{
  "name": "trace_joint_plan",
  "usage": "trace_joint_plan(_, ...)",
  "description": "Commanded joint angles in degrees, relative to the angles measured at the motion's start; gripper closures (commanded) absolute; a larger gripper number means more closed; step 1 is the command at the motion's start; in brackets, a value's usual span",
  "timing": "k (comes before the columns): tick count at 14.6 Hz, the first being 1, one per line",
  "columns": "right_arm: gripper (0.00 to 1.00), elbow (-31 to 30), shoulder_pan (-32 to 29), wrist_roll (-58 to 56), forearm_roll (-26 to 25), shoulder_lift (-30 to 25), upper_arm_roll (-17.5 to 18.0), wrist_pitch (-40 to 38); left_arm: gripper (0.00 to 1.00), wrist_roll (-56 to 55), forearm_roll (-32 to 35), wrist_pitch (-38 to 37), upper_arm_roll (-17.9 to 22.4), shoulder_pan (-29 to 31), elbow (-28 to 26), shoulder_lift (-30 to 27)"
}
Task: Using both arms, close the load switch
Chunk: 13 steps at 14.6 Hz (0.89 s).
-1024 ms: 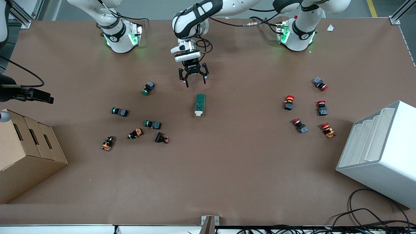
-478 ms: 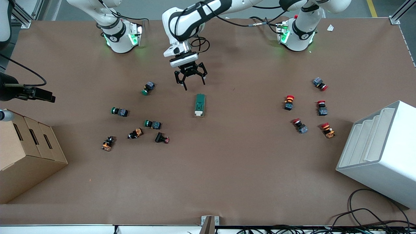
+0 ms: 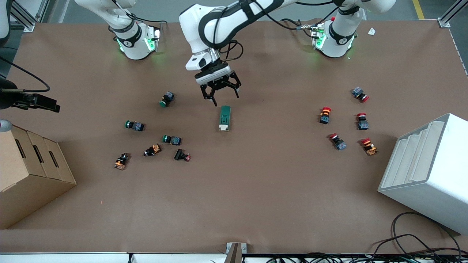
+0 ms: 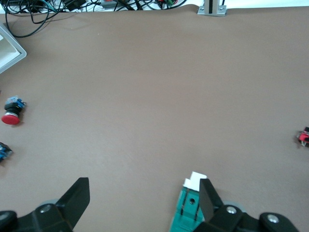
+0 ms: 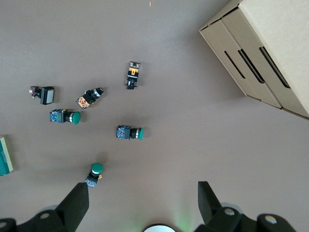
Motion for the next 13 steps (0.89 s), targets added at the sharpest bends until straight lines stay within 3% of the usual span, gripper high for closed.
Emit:
trace_joint_plan(1, 0.0, -0.86, 0.54, -0.62, -0.41, -1.27, -0.93, 0.06, 0.0, 5.26, -4.54, 0.07, -0.38, 4.44, -0.54, -3.99)
trace_joint_plan(10, 0.0, -0.33, 0.8, -0.36, -0.5, -1.01, -0.58, 1.47, 0.0, 23.1, -14.39, 0.16, -0.21, 16.22, 2.8, -8.74)
trace_joint_plan(13, 0.0, 1.68, 0.8, -0.53, -0.59, -0.83, -0.58, 0.86, 0.0, 33.1, -22.81, 1.29, 2.51, 18.95, 2.54, -14.35)
